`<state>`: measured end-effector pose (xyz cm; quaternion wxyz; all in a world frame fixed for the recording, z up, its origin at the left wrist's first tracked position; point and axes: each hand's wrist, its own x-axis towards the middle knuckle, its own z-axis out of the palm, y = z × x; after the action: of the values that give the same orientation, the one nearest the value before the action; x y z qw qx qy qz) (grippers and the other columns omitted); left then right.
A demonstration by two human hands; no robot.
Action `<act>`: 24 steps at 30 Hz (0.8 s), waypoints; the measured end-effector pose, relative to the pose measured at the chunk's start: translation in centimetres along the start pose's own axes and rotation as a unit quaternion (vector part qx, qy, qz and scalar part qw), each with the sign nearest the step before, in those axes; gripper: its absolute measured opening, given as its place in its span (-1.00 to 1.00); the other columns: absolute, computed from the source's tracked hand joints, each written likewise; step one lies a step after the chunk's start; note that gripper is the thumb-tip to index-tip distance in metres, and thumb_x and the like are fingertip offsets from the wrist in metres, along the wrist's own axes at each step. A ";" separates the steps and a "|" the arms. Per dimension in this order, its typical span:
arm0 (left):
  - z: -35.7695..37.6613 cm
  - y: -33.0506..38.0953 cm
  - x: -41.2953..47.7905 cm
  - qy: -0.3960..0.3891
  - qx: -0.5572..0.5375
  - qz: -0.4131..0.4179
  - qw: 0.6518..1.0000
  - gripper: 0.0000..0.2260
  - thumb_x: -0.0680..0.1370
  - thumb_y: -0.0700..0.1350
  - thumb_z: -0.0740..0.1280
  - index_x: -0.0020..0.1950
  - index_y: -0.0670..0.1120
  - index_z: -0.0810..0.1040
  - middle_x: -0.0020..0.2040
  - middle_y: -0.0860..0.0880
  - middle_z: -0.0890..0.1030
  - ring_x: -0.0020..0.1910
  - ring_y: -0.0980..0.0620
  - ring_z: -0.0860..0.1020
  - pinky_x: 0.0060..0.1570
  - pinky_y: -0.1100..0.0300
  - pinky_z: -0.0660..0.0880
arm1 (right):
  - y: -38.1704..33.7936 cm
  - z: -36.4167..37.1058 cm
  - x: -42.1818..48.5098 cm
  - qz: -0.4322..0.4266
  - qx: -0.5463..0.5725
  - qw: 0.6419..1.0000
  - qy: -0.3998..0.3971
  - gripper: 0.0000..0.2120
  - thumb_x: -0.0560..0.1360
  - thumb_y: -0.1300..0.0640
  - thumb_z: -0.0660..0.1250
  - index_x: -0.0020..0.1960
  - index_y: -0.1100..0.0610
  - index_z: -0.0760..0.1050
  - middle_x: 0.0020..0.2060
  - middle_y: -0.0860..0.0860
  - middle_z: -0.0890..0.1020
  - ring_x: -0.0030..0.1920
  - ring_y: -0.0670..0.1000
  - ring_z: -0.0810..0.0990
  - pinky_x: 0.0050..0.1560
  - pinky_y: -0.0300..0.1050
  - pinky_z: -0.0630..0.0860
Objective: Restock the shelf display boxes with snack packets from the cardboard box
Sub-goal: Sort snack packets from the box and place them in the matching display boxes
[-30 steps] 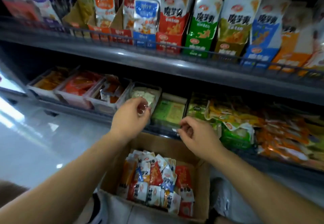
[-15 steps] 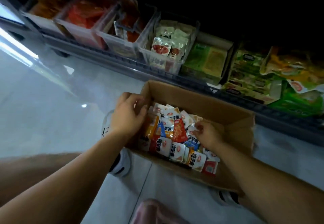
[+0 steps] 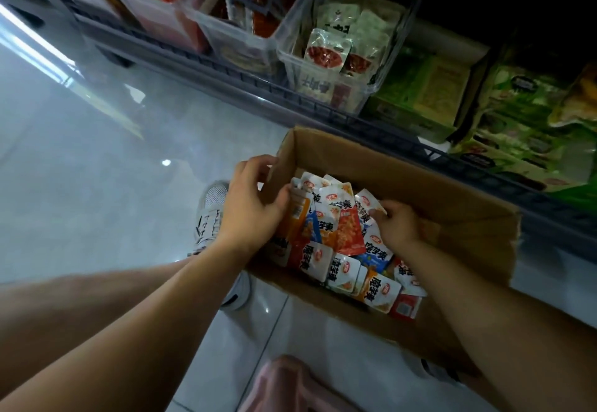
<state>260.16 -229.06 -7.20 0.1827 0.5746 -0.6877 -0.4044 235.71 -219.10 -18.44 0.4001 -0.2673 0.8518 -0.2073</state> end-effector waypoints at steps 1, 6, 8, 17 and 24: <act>-0.1 0.0 0.0 -0.002 -0.003 0.001 1.000 -0.67 0.58 0.03 0.43 0.30 0.18 0.44 0.26 0.14 0.45 0.16 0.13 0.52 0.22 0.02 0.58 | 0.1 -0.6 -0.4 -0.020 -0.028 0.999 0.016 -0.79 0.65 0.04 0.27 0.19 0.06 0.60 0.06 0.09 0.69 0.04 0.15 0.65 0.01 0.00 0.56; -0.4 0.4 -0.6 -0.005 -0.017 0.012 1.000 -0.68 0.58 0.00 0.43 0.30 0.14 0.46 0.26 0.14 0.42 0.21 0.13 0.47 0.28 0.02 0.55 | -1.3 -3.2 -3.1 -0.048 0.037 0.997 0.045 -0.78 0.69 0.05 0.16 0.17 0.09 0.55 0.00 0.09 0.67 -0.12 0.02 0.66 -0.24 -0.12 0.54; -0.5 0.7 -0.8 0.003 -0.009 0.033 0.999 -0.66 0.57 0.01 0.44 0.31 0.09 0.49 0.27 0.18 0.38 0.25 0.14 0.44 0.32 0.04 0.51 | -2.2 -4.3 -4.3 -0.063 0.089 0.993 0.039 -0.83 0.69 0.08 0.18 0.09 0.09 0.53 -0.06 0.09 0.67 -0.19 0.01 0.68 -0.28 -0.11 0.64; 0.1 4.5 -2.4 -0.182 -0.068 0.038 0.980 -0.60 0.55 0.01 0.50 0.35 0.02 0.54 0.24 0.01 0.65 0.18 0.10 0.63 0.20 0.07 0.60 | -8.4 -7.0 -7.4 -0.148 0.156 0.975 -0.061 -0.84 0.64 0.13 0.29 0.19 0.12 0.54 -0.14 0.04 0.70 -0.28 -0.01 0.71 -0.24 -0.05 0.68; 0.2 3.1 -2.7 -0.182 -0.272 -0.135 0.935 -0.84 0.59 -0.24 0.43 0.17 -0.21 0.64 0.06 -0.21 0.73 0.02 -0.18 0.72 -0.06 -0.02 0.70 | -6.5 -5.2 -5.4 -0.038 0.179 0.977 -0.112 -0.72 0.59 0.04 0.35 0.26 0.10 0.54 0.04 0.05 0.70 -0.03 0.04 0.71 -0.01 -0.05 0.65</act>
<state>258.74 -226.39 -4.38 0.1472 0.5068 -0.4893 -0.6943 236.41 -220.00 -8.62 0.5257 -0.2454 0.7401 -0.3400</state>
